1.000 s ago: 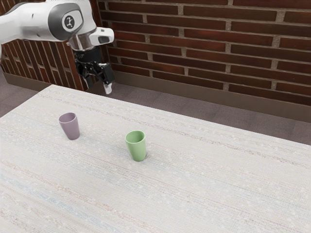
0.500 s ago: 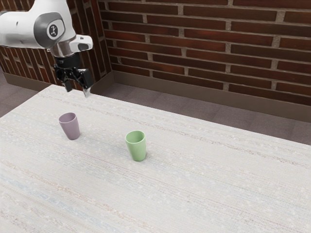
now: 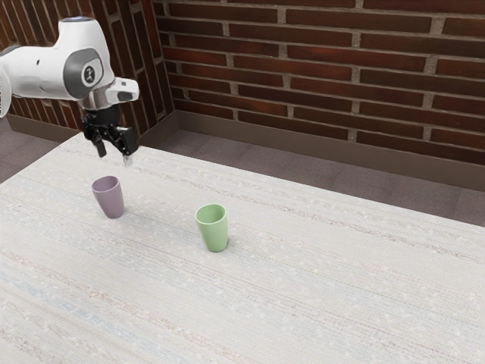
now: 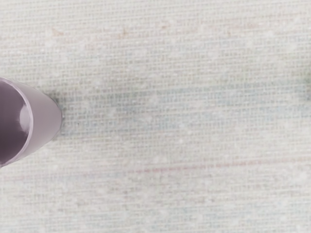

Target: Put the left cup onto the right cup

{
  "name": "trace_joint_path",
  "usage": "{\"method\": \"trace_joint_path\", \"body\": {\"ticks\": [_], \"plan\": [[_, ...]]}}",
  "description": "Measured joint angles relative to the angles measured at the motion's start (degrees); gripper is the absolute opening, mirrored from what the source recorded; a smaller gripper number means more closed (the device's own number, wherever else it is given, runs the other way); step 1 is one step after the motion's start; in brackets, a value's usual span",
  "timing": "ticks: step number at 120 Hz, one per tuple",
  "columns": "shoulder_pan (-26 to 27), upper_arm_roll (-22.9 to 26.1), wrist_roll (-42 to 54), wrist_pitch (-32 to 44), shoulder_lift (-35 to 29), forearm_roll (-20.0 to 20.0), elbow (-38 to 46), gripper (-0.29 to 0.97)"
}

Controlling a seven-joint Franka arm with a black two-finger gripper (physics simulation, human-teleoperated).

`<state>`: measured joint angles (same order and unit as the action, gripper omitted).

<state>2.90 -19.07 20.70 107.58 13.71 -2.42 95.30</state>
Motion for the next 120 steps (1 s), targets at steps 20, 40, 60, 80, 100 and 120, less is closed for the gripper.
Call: {"method": "trace_joint_path", "body": {"ticks": [20,40,60,80,100,120], "plan": [[-2.0,0.0,2.3,2.3,2.6,-0.2,-0.5,0.68],[-2.7,0.0,4.2,4.0,5.5,-0.3,-1.1,0.68],[-3.9,0.0,5.5,5.7,7.4,-0.7,-1.3,0.67],[-5.1,0.0,6.6,7.1,9.0,-0.9,-1.6,0.53],[-5.9,0.0,7.4,8.0,10.9,-1.4,-2.2,0.5],[-7.1,0.0,8.0,8.6,13.5,-2.2,-3.2,0.49]]}}
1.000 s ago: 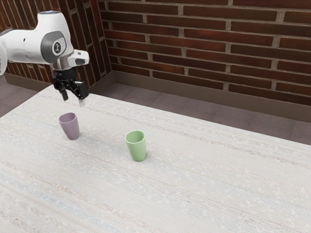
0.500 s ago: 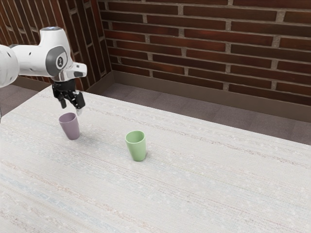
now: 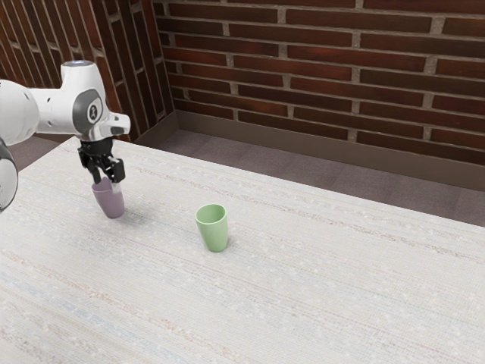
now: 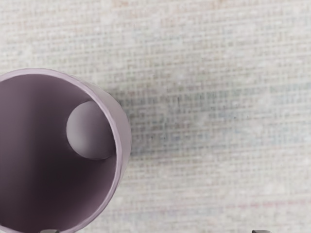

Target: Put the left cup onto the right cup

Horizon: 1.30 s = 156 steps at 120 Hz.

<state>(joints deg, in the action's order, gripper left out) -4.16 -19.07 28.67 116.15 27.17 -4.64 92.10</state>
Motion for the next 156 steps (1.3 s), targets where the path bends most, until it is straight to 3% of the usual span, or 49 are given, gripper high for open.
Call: {"method": "trace_joint_path", "body": {"ticks": [122,132,156], "plan": [[-0.5,0.0,1.6,9.3,7.3,-4.3,-1.6,0.45],[-0.5,0.0,1.6,9.4,7.6,-4.6,-1.7,0.38],[-0.6,0.0,1.7,9.6,7.7,-5.0,-1.7,0.07]]}}
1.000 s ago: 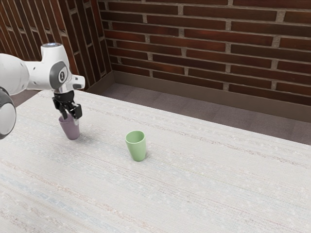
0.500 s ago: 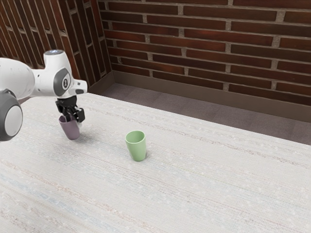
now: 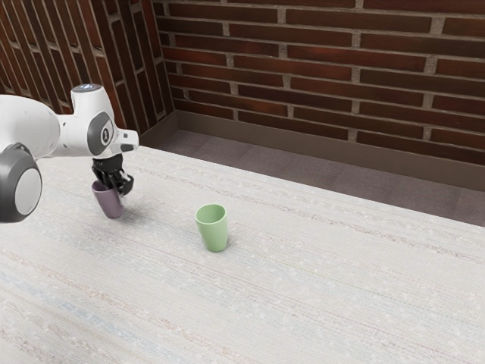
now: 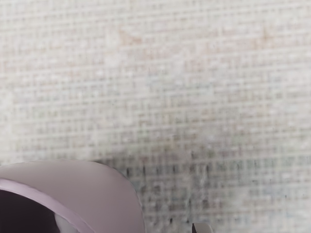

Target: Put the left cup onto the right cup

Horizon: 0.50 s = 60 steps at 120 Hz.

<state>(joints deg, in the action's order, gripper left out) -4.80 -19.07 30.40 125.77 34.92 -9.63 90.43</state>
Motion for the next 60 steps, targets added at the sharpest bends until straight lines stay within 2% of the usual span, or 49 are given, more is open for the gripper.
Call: {"method": "trace_joint_path", "body": {"ticks": [23,60], "plan": [[0.0,0.0,0.1,0.1,0.0,-0.2,0.0,-0.05],[0.0,0.0,-0.1,0.2,-0.2,0.1,0.0,-0.1]]}}
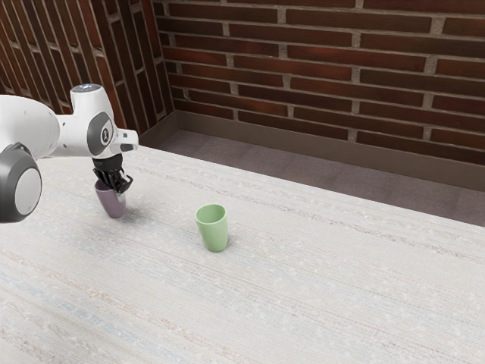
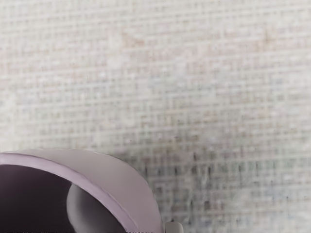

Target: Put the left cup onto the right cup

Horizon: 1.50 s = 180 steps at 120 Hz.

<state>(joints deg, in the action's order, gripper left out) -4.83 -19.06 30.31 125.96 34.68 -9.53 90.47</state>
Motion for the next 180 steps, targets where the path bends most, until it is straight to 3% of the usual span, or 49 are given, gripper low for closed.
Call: {"method": "trace_joint_path", "body": {"ticks": [60,127,180], "plan": [[0.9,0.2,-0.4,-4.7,-9.6,0.6,2.4,-0.1],[9.1,0.4,-3.5,-9.2,-26.0,4.8,13.1,-0.1],[18.2,0.4,-8.2,-13.8,-29.9,8.4,13.3,-0.1]]}}
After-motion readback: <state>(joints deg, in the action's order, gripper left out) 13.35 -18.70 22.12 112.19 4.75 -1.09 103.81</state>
